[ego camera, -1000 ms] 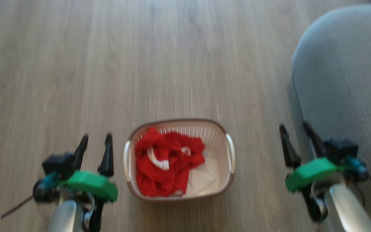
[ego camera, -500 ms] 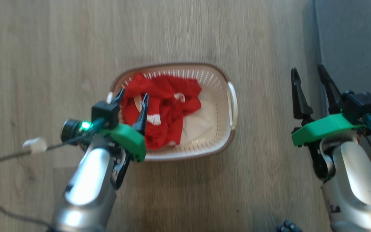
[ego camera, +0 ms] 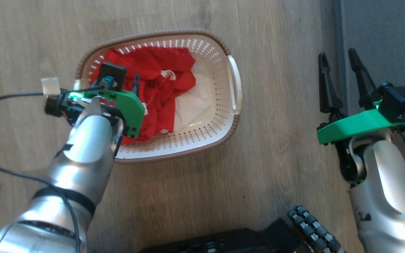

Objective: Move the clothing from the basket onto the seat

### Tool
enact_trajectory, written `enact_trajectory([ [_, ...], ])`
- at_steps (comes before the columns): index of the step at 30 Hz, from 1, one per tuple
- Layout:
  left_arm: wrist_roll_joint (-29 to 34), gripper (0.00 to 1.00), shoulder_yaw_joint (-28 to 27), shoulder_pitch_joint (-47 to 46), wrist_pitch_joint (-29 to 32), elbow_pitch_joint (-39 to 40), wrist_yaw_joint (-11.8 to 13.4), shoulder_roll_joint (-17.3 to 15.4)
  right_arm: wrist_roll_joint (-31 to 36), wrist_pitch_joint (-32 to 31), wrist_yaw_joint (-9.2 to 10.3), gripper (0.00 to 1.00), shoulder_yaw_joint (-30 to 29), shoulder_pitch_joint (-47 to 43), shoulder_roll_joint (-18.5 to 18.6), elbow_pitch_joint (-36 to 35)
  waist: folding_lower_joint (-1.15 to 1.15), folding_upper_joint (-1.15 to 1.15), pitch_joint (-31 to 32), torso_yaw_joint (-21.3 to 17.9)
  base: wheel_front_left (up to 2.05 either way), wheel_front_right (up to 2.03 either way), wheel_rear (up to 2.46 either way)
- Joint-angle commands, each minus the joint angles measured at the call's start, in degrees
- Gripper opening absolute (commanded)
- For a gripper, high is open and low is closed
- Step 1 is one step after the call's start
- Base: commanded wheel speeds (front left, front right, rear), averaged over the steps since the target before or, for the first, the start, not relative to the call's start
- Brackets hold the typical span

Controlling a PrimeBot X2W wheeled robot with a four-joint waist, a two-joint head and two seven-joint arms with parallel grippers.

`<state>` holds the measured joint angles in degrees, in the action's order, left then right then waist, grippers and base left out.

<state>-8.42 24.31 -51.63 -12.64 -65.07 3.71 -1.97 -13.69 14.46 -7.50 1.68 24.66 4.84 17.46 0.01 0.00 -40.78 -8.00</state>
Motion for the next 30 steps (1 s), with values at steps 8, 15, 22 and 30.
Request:
enact_trajectory([
  [8, 1.1, 1.00, 0.1, -4.7, 0.9, -6.0, 2.5, -2.6, -2.3, 0.5, 0.01, 1.00, 0.8, -0.5, -1.3, -2.6, -0.01, 0.00, -2.8, -2.3, 0.00, 0.00, 0.00],
  [15, 1.7, 1.00, 1.4, -6.6, 2.6, -7.7, 3.0, -4.1, -4.0, 0.5, 0.01, 1.00, 2.3, 0.1, -1.7, -3.3, -0.01, 0.00, -3.8, -3.2, 0.00, 0.00, 0.00],
  [22, 2.2, 1.00, 2.7, -7.9, 4.0, -8.3, 3.0, -5.2, -5.2, 0.5, 0.01, 1.00, 3.9, 0.2, -1.9, -3.4, -0.01, 0.00, -4.8, -4.1, 0.00, 0.00, 0.00],
  [30, 2.8, 1.00, 4.1, -8.8, 5.3, -8.6, 3.0, -6.1, -6.7, 0.5, 0.01, 1.00, 5.2, 0.2, -1.9, -3.3, -0.01, 0.00, -5.7, -4.7, 0.00, 0.00, 0.00],
])
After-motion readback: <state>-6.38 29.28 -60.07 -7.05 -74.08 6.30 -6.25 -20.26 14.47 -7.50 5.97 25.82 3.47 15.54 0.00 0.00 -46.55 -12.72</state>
